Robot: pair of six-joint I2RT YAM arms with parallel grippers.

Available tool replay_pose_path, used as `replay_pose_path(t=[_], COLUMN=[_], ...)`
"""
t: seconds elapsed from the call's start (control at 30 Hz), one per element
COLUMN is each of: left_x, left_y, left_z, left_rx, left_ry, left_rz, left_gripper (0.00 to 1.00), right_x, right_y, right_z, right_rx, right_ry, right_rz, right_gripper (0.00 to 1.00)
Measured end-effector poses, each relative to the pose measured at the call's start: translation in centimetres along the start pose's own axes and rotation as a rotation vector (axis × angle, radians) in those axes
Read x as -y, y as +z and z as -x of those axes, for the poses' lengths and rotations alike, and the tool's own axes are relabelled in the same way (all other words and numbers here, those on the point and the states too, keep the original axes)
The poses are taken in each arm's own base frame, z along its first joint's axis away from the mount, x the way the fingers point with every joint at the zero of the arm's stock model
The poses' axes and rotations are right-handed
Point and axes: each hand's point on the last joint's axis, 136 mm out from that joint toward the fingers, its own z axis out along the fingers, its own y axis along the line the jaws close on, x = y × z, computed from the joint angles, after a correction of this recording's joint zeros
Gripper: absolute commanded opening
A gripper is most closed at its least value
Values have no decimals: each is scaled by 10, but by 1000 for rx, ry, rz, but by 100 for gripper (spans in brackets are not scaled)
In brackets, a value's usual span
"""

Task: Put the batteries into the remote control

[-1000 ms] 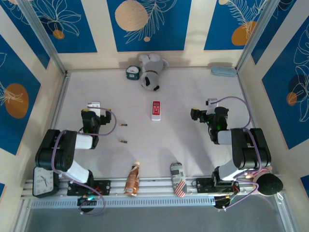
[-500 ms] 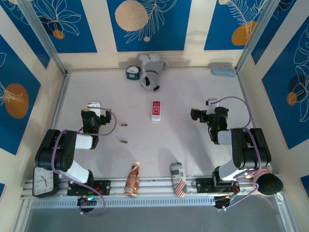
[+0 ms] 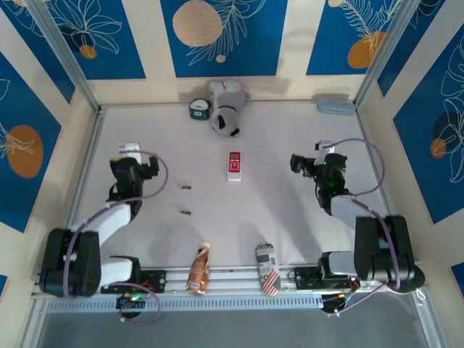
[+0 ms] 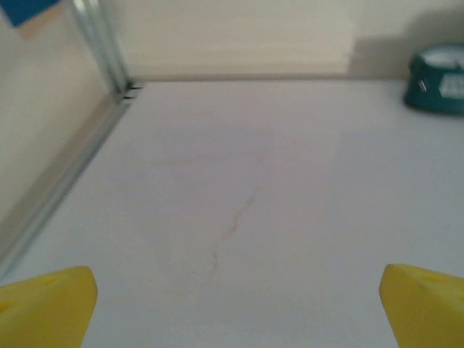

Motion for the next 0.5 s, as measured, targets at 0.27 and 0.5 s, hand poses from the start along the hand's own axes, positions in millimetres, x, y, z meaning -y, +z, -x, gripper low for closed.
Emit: replay_pose_path(t=[0.27,0.5], left_x=[0,12], left_y=[-38,-41], left_z=[74,13], left_rx=[-12,-239], left_ry=[-268,-317], left_rz=[-46,-83], left_gripper=[100,100], right_x=[-14,-34], right_y=[-49,-70], right_z=[69,77], right_rx=[98,68], right_ry=[278,409], right_rz=[28,117], right_gripper=[99,99])
